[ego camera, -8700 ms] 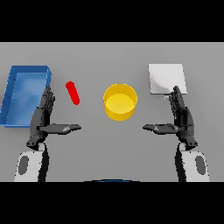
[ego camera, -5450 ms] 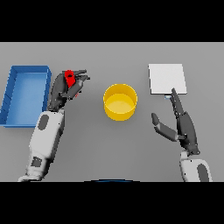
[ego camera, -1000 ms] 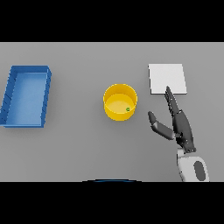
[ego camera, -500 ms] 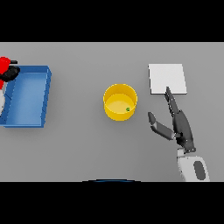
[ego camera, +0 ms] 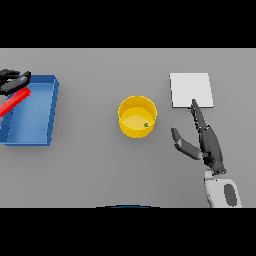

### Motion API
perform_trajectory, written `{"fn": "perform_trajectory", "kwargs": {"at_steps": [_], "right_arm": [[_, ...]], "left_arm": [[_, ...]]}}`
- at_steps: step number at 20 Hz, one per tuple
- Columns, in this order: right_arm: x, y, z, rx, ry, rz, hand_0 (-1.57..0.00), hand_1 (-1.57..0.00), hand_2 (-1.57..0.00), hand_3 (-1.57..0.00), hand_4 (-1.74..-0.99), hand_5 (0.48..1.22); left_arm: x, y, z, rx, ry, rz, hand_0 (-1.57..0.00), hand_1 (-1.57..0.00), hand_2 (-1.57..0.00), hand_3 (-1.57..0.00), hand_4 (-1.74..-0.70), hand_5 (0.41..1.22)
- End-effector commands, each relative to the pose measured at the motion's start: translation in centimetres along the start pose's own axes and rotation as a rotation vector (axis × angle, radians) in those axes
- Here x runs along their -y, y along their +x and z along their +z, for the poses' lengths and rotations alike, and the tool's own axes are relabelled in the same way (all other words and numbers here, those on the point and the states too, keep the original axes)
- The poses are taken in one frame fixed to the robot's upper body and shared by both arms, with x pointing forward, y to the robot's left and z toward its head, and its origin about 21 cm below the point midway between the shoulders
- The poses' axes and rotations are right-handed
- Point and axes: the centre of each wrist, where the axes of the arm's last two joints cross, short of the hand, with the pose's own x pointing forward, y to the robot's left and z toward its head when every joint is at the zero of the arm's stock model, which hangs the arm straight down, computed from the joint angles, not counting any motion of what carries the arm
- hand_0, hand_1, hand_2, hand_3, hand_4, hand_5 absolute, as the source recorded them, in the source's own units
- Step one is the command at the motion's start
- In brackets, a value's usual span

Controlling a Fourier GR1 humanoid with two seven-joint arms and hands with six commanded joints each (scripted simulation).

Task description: Pick up the red beaker and tilt it to pour out 1 green nut into yellow bowl. Pick up the yellow bowl and place it on the metallic measuring scale.

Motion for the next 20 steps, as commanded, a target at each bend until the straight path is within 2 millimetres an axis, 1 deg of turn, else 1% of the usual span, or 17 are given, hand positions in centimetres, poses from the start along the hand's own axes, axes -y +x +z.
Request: {"fn": "perform_trajectory", "kwargs": {"at_steps": [1,3,5,6,7,8,9,10,11,12,14,17,18,20], "right_arm": [[0.1,-0.1,0.2,0.001,-0.005,0.013,0.00,0.00,0.00,0.00,-1.155,0.670],[0.1,0.0,0.2,0.002,-0.005,0.032,0.00,0.00,0.00,0.00,-1.157,0.665],[0.0,0.0,0.0,-0.005,-0.008,0.035,0.00,0.00,0.00,0.00,-1.157,0.665],[-0.5,0.2,-0.3,-0.006,-0.005,0.040,0.00,0.00,0.00,0.00,-1.154,0.657],[-0.6,0.3,-0.3,-0.026,-0.008,0.046,0.00,0.00,0.00,0.00,-1.144,0.644],[-0.2,0.5,-0.5,-0.051,-0.014,0.104,0.00,0.00,0.00,0.00,-1.131,0.631],[-0.4,0.8,-0.6,-0.035,0.016,0.121,0.00,0.00,0.00,0.00,-1.115,0.638],[-0.4,0.8,-0.8,-0.011,0.066,0.146,0.00,0.00,0.00,0.00,-1.087,0.649],[-0.1,1.0,-1.4,0.016,0.117,0.181,0.00,0.00,0.00,0.00,-1.080,0.662],[0.4,1.5,-2.2,0.028,0.172,0.236,0.00,0.00,0.00,0.00,-1.088,0.665],[0.9,2.5,-3.4,0.037,0.254,0.409,0.00,0.00,0.00,0.00,-1.122,0.649],[0.2,3.4,-5.5,0.091,0.391,0.614,0.00,0.00,0.00,0.00,-1.137,0.626],[0.2,3.7,-5.9,0.103,0.443,0.691,0.00,0.00,0.00,0.00,-1.142,0.627],[-0.6,4.5,-7.3,0.153,0.534,0.795,0.00,0.00,0.00,0.00,-1.152,0.632]], "left_arm": [[0.1,-0.2,0.0,-0.015,-0.005,-0.028,-0.31,-0.28,-0.27,-0.28,-0.84,0.632],[1.1,-0.3,-0.3,-0.042,0.003,-0.072,-0.20,-0.18,-0.17,-0.18,-0.81,0.627],[0.8,0.0,-0.2,-0.016,0.027,-0.085,-0.13,-0.11,-0.11,-0.11,-0.79,0.627],[1.0,0.0,-0.2,0.005,0.034,-0.086,-0.10,-0.09,-0.09,-0.09,-0.78,0.631],[0.9,-0.1,-0.2,0.021,0.040,-0.075,-0.08,-0.07,-0.07,-0.07,-0.78,0.631],[1.2,0.0,-0.3,0.043,0.039,-0.062,-0.06,-0.06,-0.06,-0.06,-0.78,0.633],[1.0,0.6,-0.1,0.072,0.045,-0.046,-0.05,-0.05,-0.04,-0.05,-0.78,0.635],[1.7,0.4,-0.1,0.094,0.034,-0.023,-0.04,-0.04,-0.03,-0.04,-0.78,0.644],[1.5,0.2,0.2,0.106,0.039,-0.008,-0.03,-0.03,-0.03,-0.03,-0.79,0.652],[1.7,0.4,0.2,0.113,0.036,0.003,-0.03,-0.02,-0.02,-0.02,-0.79,0.657],[1.6,0.4,0.5,0.120,0.036,0.016,-0.02,-0.01,-0.01,-0.01,-0.80,0.666],[2.1,0.3,0.5,0.108,0.019,0.028,-0.01,-0.01,-0.01,-0.01,-0.81,0.683],[2.2,0.5,0.5,0.111,0.023,0.028,-0.01,-0.01,-0.01,-0.01,-0.81,0.687],[2.2,0.3,0.4,0.102,0.018,0.032,0.00,0.00,0.00,0.00,-0.81,0.688]]}}
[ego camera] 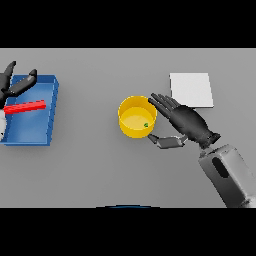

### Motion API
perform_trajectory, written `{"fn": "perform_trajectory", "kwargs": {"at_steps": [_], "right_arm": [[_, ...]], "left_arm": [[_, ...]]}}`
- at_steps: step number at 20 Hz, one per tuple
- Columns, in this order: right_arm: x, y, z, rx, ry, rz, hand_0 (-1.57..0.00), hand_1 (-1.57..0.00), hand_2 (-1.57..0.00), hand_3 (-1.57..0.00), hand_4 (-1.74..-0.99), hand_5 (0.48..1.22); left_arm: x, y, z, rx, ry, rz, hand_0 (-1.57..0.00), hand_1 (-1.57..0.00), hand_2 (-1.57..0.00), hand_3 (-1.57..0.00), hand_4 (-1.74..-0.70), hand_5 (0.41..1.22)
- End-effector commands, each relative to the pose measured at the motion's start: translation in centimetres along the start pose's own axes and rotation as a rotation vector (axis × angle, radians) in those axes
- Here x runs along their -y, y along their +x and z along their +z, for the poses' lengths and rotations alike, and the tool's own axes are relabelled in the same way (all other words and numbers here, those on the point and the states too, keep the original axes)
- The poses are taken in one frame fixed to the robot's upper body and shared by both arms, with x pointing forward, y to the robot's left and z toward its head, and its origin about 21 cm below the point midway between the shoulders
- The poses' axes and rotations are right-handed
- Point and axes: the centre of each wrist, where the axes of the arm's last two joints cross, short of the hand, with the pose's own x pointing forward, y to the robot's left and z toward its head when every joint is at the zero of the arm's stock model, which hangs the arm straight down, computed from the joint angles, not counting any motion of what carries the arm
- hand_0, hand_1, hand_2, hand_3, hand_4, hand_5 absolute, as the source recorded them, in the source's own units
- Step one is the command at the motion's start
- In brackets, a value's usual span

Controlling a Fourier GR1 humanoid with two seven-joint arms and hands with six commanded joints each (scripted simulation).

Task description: Pick up the red beaker and tilt it to pour out 1 green nut into yellow bowl. Pick up the yellow bowl and place it on the metallic measuring scale.

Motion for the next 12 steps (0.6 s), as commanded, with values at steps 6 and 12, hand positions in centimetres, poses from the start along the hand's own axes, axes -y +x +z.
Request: {"fn": "perform_trajectory", "kwargs": {"at_steps": [6,12], "right_arm": [[0.3,0.3,-3.1,0.124,0.215,0.219,0.00,0.00,0.00,0.00,-1.156,0.642],[-0.6,0.6,-6.1,0.165,0.382,0.311,0.00,0.00,0.00,0.00,-1.157,0.652]], "left_arm": [[-0.4,-0.5,0.0,0.012,-0.006,-0.007,0.00,0.00,0.00,0.00,-0.81,0.692],[-0.7,-0.5,0.1,-0.004,-0.005,0.000,0.00,0.00,0.00,0.00,-0.81,0.693]]}}
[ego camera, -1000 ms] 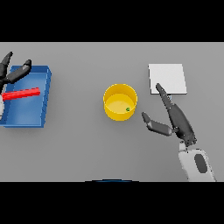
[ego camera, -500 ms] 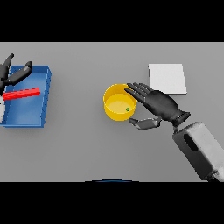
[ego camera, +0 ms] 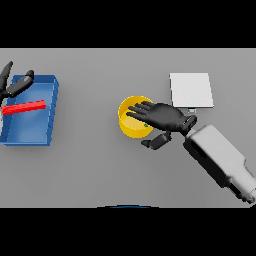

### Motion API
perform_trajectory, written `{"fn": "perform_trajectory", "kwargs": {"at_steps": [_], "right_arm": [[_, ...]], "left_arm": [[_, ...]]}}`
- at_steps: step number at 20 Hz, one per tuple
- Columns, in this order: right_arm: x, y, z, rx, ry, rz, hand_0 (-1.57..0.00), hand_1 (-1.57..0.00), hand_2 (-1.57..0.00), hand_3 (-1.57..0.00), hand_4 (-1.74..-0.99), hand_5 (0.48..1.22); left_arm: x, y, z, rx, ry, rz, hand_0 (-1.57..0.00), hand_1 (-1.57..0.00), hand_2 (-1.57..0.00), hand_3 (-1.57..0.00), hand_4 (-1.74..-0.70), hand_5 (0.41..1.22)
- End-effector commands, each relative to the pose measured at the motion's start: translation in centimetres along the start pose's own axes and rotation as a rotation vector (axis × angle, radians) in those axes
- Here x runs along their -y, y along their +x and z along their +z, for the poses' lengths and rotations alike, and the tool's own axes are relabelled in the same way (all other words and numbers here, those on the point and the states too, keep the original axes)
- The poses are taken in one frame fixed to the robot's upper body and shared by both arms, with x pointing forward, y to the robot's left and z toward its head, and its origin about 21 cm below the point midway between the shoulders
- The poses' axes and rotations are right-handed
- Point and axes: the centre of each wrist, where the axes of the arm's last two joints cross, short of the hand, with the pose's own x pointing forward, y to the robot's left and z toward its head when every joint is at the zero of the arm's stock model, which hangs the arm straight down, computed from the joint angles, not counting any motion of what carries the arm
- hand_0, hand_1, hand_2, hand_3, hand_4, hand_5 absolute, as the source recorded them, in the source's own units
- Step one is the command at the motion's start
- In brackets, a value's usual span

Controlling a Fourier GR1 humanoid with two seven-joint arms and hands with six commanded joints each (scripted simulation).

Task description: Pick up the red beaker and tilt it to pour out 1 green nut into yellow bowl. Pick up the yellow bowl and place it on the metallic measuring scale.

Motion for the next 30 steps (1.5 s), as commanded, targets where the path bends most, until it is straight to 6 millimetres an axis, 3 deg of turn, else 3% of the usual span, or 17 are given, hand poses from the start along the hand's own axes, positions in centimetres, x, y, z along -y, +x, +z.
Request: {"fn": "perform_trajectory", "kwargs": {"at_steps": [1,8,11,15,16,17,18,21,25,30], "right_arm": [[0.1,-0.3,-0.3,0.000,0.021,0.008,0.00,0.00,0.00,0.00,-1.161,0.658],[0.1,0.0,-3.1,-0.023,0.166,0.066,0.00,0.00,0.00,0.00,-1.181,0.674],[-0.2,-0.1,-3.2,-0.024,0.198,0.066,0.00,0.00,0.00,-0.01,-1.188,0.693],[-0.3,0.1,-3.8,-0.037,0.204,0.063,-0.05,-0.06,-0.09,-0.13,-1.261,0.809],[0.0,0.1,-4.0,-0.029,0.199,0.064,-0.19,-0.18,-0.19,-0.21,-1.309,0.891],[-0.3,-0.1,-3.9,-0.018,0.195,0.066,-0.45,-0.41,-0.35,-0.32,-1.363,0.957],[-0.3,-0.3,-3.9,-0.015,0.201,0.062,-0.68,-0.64,-0.59,-0.57,-1.435,1.010],[0.0,-0.2,-3.7,0.008,0.203,0.064,-1.11,-1.09,-1.07,-0.88,-1.578,1.113],[0.3,-0.1,-3.3,0.002,0.222,0.044,-1.38,-1.38,-1.29,-1.11,-1.674,1.177],[1.6,0.1,-3.1,-0.007,0.213,0.048,-1.51,-1.51,-1.39,-1.20,-1.719,1.207]], "left_arm": [[0.1,0.2,0.2,0.012,-0.001,0.000,0.00,0.00,0.00,0.00,-0.81,0.696],[-0.3,0.2,-0.1,0.018,-0.004,-0.008,0.00,0.00,0.00,0.00,-0.80,0.703],[-0.3,-0.1,-0.1,0.001,0.000,-0.030,0.00,0.00,0.00,0.00,-0.79,0.708],[-0.4,-0.4,-0.1,0.004,-0.005,-0.025,0.00,0.00,0.00,0.00,-0.79,0.712],[-0.3,-0.3,-0.2,0.013,-0.008,-0.028,0.00,0.00,0.00,0.00,-0.79,0.711],[-0.3,-0.2,-0.4,0.009,-0.005,-0.032,0.00,0.00,0.00,0.00,-0.79,0.710],[-0.2,-0.2,-0.4,0.015,-0.006,-0.033,0.00,0.00,0.00,0.00,-0.79,0.710],[-0.4,-0.6,-0.4,0.010,-0.007,-0.030,0.00,0.00,0.00,0.00,-0.79,0.707],[-0.5,-0.5,-0.2,0.016,-0.001,-0.038,0.00,0.00,0.00,0.00,-0.78,0.710],[-0.4,0.0,-0.2,0.019,-0.007,-0.037,0.00,0.00,0.00,0.00,-0.78,0.703]]}}
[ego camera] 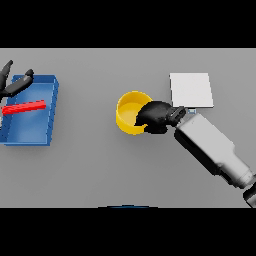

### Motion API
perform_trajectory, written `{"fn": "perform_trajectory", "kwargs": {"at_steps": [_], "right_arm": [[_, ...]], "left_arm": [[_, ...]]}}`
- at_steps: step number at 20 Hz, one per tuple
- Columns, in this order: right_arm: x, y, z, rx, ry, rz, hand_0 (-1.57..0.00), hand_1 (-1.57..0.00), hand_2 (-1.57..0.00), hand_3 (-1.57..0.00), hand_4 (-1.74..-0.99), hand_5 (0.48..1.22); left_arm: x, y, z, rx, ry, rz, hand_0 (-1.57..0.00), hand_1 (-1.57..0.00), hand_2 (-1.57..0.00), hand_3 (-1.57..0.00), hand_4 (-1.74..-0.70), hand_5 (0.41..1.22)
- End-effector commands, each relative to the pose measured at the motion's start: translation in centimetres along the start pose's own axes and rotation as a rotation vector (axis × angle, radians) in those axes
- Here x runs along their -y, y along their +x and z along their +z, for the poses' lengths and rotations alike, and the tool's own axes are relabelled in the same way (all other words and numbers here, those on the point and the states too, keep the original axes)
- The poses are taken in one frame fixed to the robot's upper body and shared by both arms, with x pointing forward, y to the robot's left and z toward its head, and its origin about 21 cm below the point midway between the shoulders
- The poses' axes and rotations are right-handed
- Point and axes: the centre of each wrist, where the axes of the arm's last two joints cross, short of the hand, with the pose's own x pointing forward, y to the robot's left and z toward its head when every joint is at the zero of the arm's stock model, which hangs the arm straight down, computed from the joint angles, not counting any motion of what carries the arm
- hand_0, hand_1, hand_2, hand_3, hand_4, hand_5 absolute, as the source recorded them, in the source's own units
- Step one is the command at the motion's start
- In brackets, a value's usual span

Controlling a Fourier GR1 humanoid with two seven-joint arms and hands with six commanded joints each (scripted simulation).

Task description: Pick up the red beaker and tilt it to pour out 1 green nut into yellow bowl. Pick up the yellow bowl and place it on the metallic measuring scale.

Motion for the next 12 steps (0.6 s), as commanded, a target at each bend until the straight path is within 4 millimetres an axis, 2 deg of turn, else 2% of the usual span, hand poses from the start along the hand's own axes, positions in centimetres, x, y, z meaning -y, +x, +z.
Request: {"fn": "perform_trajectory", "kwargs": {"at_steps": [1,4,5,6,7,12], "right_arm": [[0.3,-0.1,0.6,0.006,-0.005,-0.004,-1.52,-1.52,-1.41,-1.18,-1.724,1.209],[1.4,-0.3,1.8,-0.015,-0.012,-0.006,-1.55,-1.54,-1.46,-1.16,-1.732,1.215],[1.7,-0.2,1.9,-0.038,-0.016,-0.004,-1.55,-1.55,-1.48,-1.16,-1.734,1.216],[2.3,-0.6,2.7,-0.038,-0.021,0.001,-1.55,-1.55,-1.49,-1.15,-1.735,1.217],[2.7,-0.6,3.2,-0.057,-0.027,0.004,-1.56,-1.56,-1.45,-1.20,-1.736,1.218],[2.9,0.1,5.3,-0.099,-0.059,0.009,-1.57,-1.57,-1.51,-1.18,-1.739,1.219]], "left_arm": [[0.3,-0.1,-0.2,-0.003,0.002,-0.002,0.00,0.00,0.00,0.00,-0.78,0.704],[0.0,-0.3,0.0,0.010,0.011,-0.013,0.00,0.00,0.00,0.00,-0.77,0.707],[0.1,0.2,0.0,0.012,0.008,-0.013,0.00,0.00,0.00,0.00,-0.77,0.705],[-0.2,0.2,0.1,0.011,0.007,-0.002,0.00,0.00,0.00,0.00,-0.78,0.702],[0.1,0.3,-0.1,0.011,0.000,0.007,0.00,0.00,0.00,0.00,-0.78,0.702],[-0.1,-0.1,-0.1,0.011,-0.003,0.021,0.00,0.00,0.00,0.00,-0.80,0.704]]}}
